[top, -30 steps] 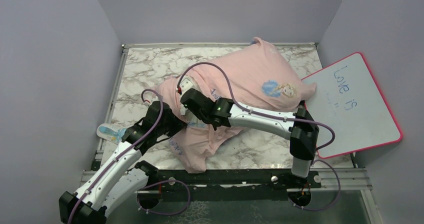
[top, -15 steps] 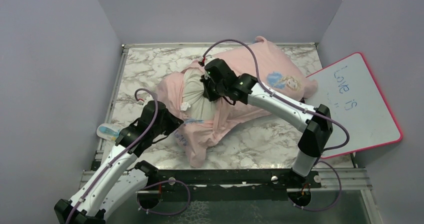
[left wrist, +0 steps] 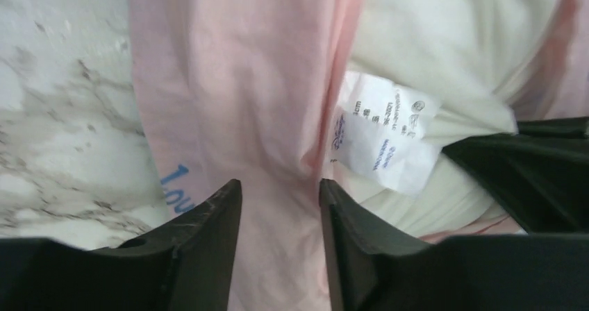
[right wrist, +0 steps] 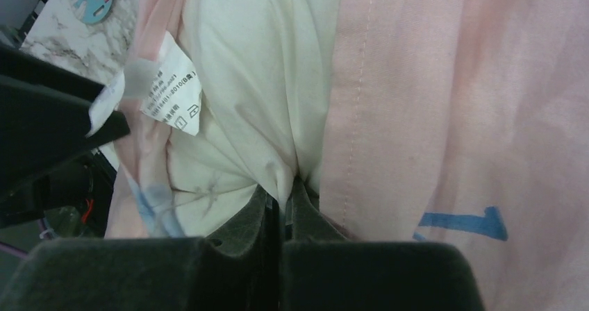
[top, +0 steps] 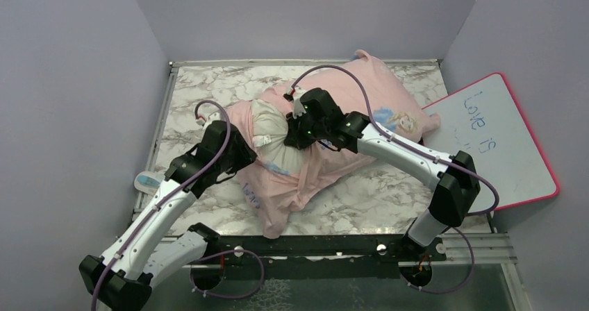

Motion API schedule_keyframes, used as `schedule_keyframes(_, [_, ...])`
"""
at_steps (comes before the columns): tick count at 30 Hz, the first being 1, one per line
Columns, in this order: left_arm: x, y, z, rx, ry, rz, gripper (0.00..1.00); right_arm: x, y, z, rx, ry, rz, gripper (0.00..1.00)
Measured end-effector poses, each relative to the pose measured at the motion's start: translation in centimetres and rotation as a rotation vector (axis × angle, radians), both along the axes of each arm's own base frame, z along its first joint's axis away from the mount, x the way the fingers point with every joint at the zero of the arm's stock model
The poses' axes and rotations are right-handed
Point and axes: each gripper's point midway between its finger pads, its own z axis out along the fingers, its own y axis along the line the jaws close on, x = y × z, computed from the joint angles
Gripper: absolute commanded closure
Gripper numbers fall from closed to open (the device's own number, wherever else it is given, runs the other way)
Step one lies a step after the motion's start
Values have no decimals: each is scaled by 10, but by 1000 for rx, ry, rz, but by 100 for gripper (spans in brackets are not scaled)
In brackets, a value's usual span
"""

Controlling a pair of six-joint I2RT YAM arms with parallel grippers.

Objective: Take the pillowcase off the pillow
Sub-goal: Remove the pillow from the pillowcase.

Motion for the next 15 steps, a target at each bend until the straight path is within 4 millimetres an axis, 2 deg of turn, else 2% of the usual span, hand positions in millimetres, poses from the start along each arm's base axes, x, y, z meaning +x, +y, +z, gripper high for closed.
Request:
schedule_keyframes(4, [28, 6, 44, 97, -113, -9, 38, -5, -1, -5, 4, 8, 16, 99])
schedule_keyframes(6, [44, 10, 70, 148, -179, -19, 36, -6, -2, -5, 6, 9, 18, 99])
schedule_keyframes(8, [58, 14, 87, 196, -216, -28, 35, -6, -2, -5, 9, 7, 18, 99])
schedule_keyframes(11, [79, 24, 90, 253, -216, -24, 33, -7, -3, -5, 11, 5, 18, 99])
schedule_keyframes(15, [106, 36, 67, 249, -152, -44, 31, -7, -3, -5, 12, 5, 19, 99])
